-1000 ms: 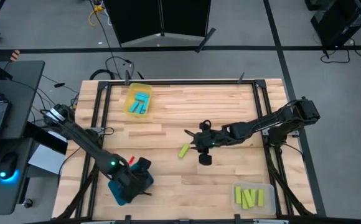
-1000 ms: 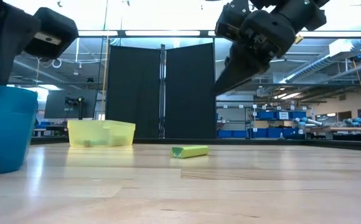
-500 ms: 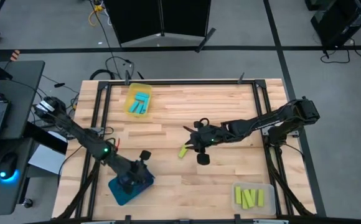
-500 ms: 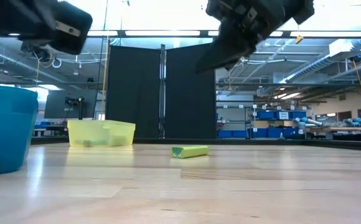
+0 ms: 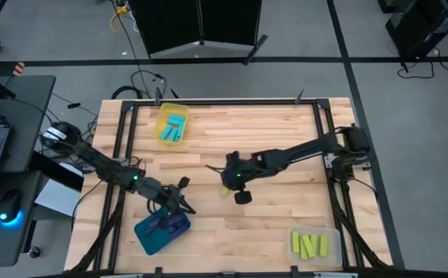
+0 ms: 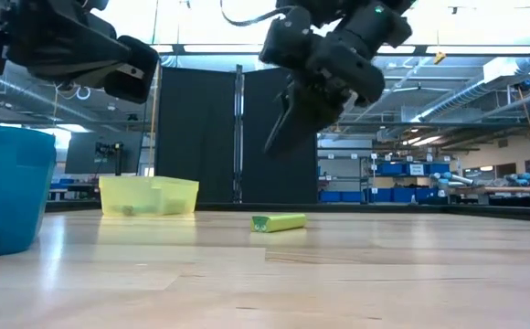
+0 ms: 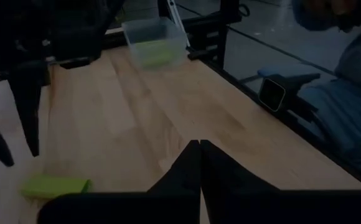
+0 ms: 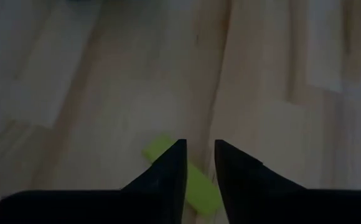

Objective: Sort blocks
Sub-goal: Put the green block into the transparent bin

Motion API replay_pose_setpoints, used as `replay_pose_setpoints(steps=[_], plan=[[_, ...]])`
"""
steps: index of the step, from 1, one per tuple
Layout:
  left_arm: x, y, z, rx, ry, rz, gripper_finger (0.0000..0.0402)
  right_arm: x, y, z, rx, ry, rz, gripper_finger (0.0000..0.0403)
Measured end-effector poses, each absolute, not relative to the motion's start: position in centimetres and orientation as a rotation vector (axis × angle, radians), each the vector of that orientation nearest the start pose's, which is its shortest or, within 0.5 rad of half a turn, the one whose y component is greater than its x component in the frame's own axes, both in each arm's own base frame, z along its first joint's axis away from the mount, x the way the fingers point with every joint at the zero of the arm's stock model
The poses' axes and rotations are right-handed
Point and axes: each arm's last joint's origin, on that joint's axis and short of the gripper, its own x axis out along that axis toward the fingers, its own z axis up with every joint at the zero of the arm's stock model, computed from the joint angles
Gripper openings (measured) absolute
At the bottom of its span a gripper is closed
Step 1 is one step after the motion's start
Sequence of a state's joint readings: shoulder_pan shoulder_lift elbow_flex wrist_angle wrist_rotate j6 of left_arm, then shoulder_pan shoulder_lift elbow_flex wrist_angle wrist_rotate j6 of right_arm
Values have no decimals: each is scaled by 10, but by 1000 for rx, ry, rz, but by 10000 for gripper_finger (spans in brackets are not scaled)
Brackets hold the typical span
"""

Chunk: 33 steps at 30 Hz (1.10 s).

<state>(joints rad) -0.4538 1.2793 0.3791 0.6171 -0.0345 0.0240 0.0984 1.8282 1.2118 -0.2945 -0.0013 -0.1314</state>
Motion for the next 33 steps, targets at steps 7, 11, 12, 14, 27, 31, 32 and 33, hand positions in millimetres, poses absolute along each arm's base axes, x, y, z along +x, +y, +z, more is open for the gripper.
replay_pose_setpoints(steps=[7, 11, 12, 14, 27, 31, 32, 33], plan=[[213, -102, 175, 94, 267, -421, 13, 389, 43, 174, -226, 1091, 202, 161], [213, -102, 175, 94, 264, -419, 14, 393, 44, 165, -271, 1123, 235, 197], [213, -102, 176, 94, 262, -419, 14, 393, 44, 164, -275, 1121, 237, 204], [213, -102, 176, 94, 262, -418, 14, 396, 45, 163, -284, 1105, 241, 213], [214, -101, 175, 36, 282, -397, 14, 401, 35, 136, -304, 1158, 292, 204], [215, -98, 175, 14, 285, -348, 14, 400, 30, 137, -276, 1179, 275, 172], [215, -97, 175, 7, 287, -333, 14, 399, 28, 136, -267, 1186, 269, 161], [215, -97, 175, -6, 288, -317, 14, 399, 27, 136, -257, 1190, 264, 148]])
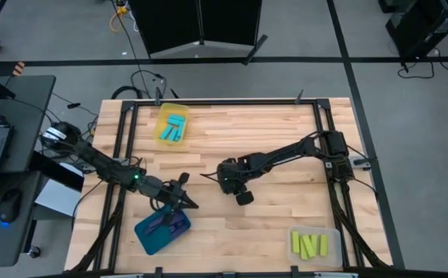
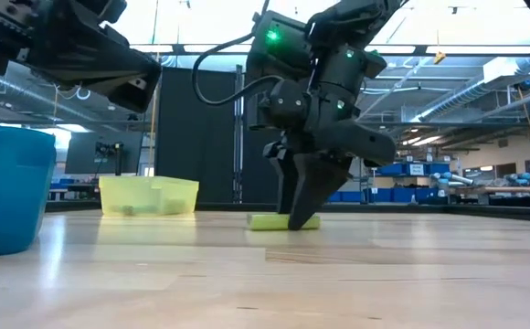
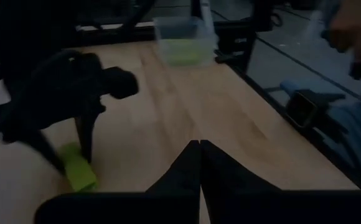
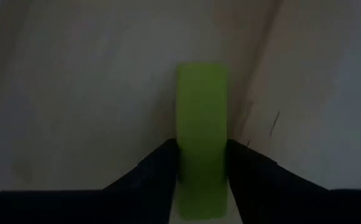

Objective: Sort blocks
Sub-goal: Put the green block into the transparent bin

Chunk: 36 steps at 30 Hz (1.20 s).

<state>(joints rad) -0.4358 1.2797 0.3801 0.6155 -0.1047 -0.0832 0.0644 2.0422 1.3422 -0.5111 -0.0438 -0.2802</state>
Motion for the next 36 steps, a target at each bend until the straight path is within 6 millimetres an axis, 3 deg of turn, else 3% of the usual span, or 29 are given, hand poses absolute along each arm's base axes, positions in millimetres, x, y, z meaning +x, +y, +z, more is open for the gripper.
replay_pose_setpoints(steps=[3, 5, 14, 23, 29, 36], plan=[[216, -95, 175, -64, 293, -255, 14, 398, 26, 136, -234, 1202, 241, 113], [217, -94, 175, -128, 298, -209, 14, 398, 26, 138, -244, 1205, 211, 112], [217, -89, 173, -391, 295, -20, 23, 392, 67, 167, -463, 1086, -51, 112], [220, -80, 174, -487, 248, 115, 99, 386, 104, 174, -581, 987, -171, 112], [223, -74, 175, -499, 231, 143, 151, 382, 110, 181, -628, 950, -257, 112], [226, -64, 178, -515, 181, 194, 178, 382, 109, 186, -649, 923, -317, 112]])
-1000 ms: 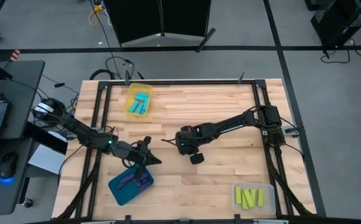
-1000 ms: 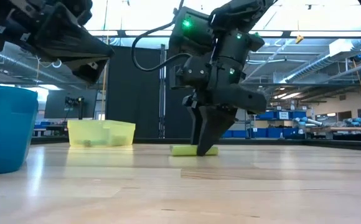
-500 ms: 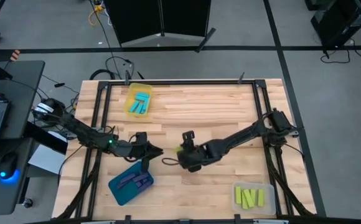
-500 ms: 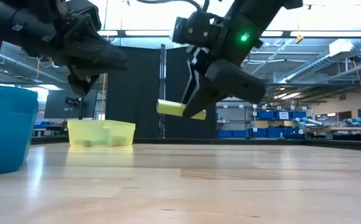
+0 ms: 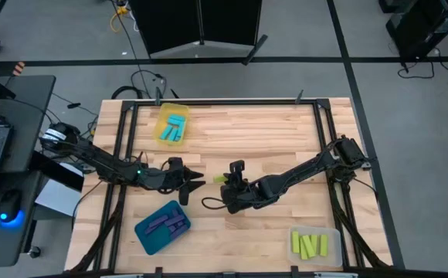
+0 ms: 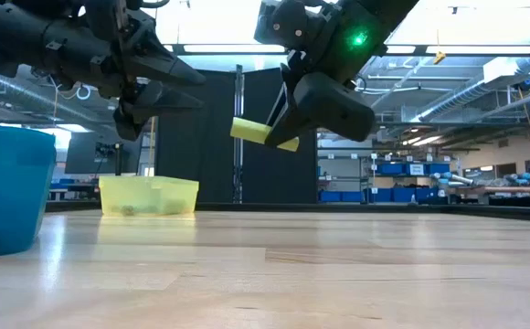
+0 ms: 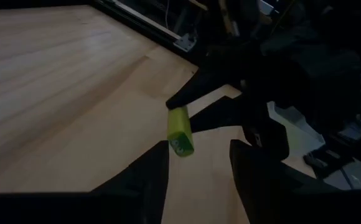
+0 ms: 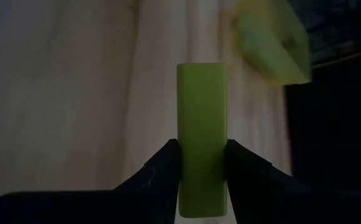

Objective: Sort blocks
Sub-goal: Put the green block into the transparent bin

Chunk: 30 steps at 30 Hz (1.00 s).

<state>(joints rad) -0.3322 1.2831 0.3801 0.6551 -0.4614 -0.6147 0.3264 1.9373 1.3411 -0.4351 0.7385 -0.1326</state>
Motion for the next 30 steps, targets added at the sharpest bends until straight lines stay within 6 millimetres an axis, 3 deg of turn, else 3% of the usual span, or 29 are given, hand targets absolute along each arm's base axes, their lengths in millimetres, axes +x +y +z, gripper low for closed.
replay_pose_setpoints(steps=[30], plan=[[233, -42, 185, -597, 95, 269, 180, 383, 111, 202, -661, 841, -355, 112]])
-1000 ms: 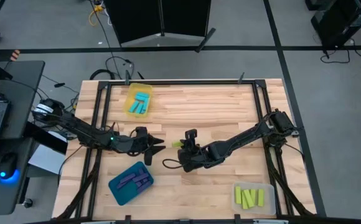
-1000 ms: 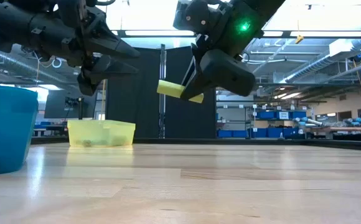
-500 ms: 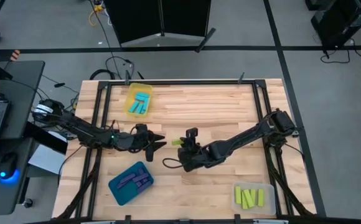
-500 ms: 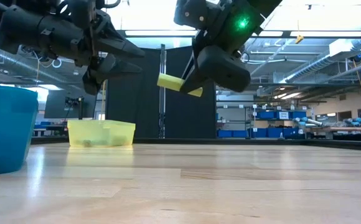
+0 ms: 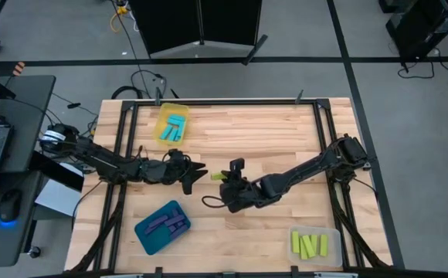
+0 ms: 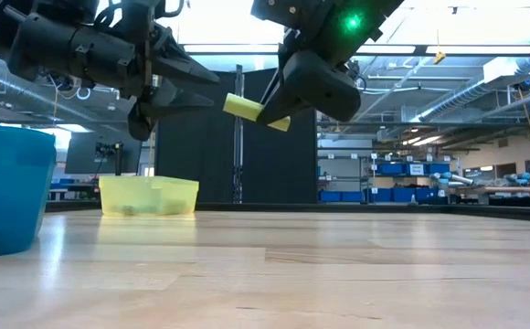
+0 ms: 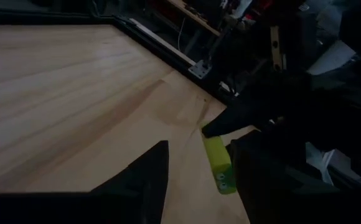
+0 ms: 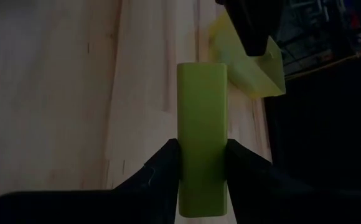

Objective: Sort blocks
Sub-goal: Put the green block into the transparent bin

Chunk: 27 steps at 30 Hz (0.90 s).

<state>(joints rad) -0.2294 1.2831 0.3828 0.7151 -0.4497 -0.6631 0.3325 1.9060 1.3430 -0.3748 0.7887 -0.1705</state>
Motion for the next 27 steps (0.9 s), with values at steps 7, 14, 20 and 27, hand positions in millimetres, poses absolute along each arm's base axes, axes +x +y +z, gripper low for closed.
replay_pose_setpoints(steps=[7, 14, 20, 27], plan=[[234, -41, 184, -647, 106, 234, 180, 383, 112, 202, -664, 831, -350, 112], [234, -41, 184, -682, 106, 230, 180, 386, 110, 204, -660, 811, -355, 112], [245, -44, 177, -723, 128, 242, 180, 387, 108, 206, -676, 818, -350, 112], [262, -49, 178, -716, 109, 180, 180, 391, 107, 215, -666, 793, -376, 112]])
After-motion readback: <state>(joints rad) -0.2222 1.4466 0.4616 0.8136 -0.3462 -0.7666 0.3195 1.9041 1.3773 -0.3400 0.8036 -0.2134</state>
